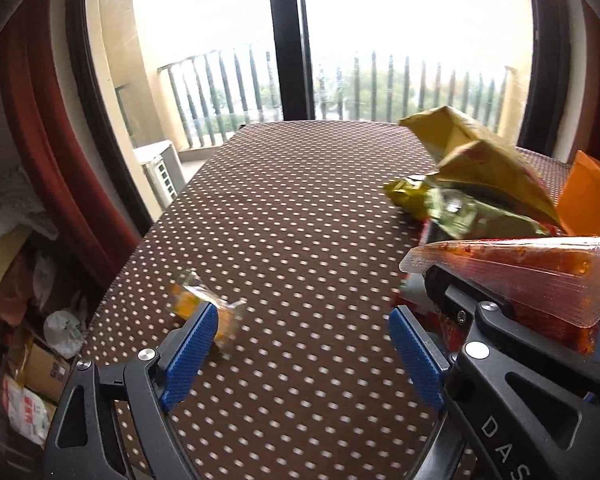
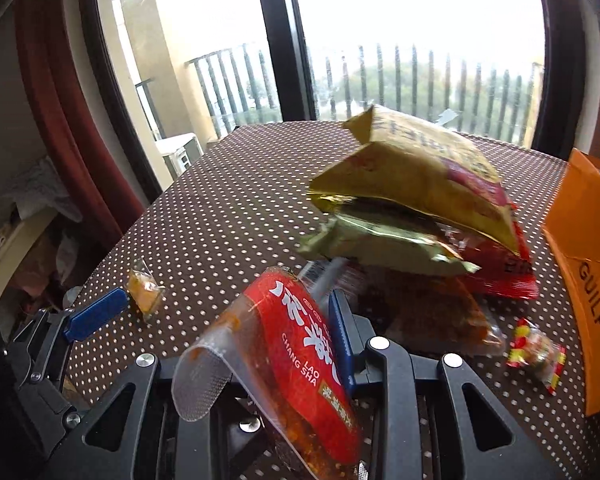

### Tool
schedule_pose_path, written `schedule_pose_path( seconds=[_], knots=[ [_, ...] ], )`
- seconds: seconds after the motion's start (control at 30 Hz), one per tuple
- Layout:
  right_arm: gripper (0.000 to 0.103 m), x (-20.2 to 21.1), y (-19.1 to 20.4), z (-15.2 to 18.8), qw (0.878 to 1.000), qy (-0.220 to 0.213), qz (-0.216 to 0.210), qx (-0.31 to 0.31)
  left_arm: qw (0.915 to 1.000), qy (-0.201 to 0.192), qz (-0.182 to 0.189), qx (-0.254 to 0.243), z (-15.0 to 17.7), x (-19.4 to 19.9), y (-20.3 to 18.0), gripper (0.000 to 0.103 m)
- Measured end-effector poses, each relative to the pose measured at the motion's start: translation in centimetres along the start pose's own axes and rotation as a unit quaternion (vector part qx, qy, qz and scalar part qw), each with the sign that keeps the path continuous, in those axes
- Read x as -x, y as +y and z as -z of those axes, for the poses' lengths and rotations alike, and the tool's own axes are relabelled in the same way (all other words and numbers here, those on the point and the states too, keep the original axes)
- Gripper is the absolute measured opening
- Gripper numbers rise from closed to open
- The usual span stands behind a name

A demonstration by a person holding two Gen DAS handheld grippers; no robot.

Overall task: Organize snacks
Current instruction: 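Close the left tool on the small orange wrapped candy and lift it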

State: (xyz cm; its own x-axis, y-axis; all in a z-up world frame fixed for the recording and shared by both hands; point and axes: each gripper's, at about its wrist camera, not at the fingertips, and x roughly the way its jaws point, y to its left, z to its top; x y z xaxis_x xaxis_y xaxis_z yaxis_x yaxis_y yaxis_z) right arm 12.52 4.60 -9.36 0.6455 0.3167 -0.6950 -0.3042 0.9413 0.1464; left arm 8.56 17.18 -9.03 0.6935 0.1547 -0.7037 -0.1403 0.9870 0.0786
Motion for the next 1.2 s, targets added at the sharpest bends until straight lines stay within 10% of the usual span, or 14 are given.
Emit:
schedule_pose_path(
  seconds=[0.5, 1.2],
  knots=[
    [0.034, -5.1, 3.0, -1.9, 1.000, 0.022, -0.013, 0.007, 0.9980, 0.030, -0.052, 0.020, -1.2, -5.4, 3.9, 0.083],
    [0.034, -6.0, 2.6, -0.8, 0.999, 0.041, 0.002, 0.016, 0.9982, 0.041, -0.026, 0.035, 0.8, -5.3, 3.3, 0.038]
  ],
)
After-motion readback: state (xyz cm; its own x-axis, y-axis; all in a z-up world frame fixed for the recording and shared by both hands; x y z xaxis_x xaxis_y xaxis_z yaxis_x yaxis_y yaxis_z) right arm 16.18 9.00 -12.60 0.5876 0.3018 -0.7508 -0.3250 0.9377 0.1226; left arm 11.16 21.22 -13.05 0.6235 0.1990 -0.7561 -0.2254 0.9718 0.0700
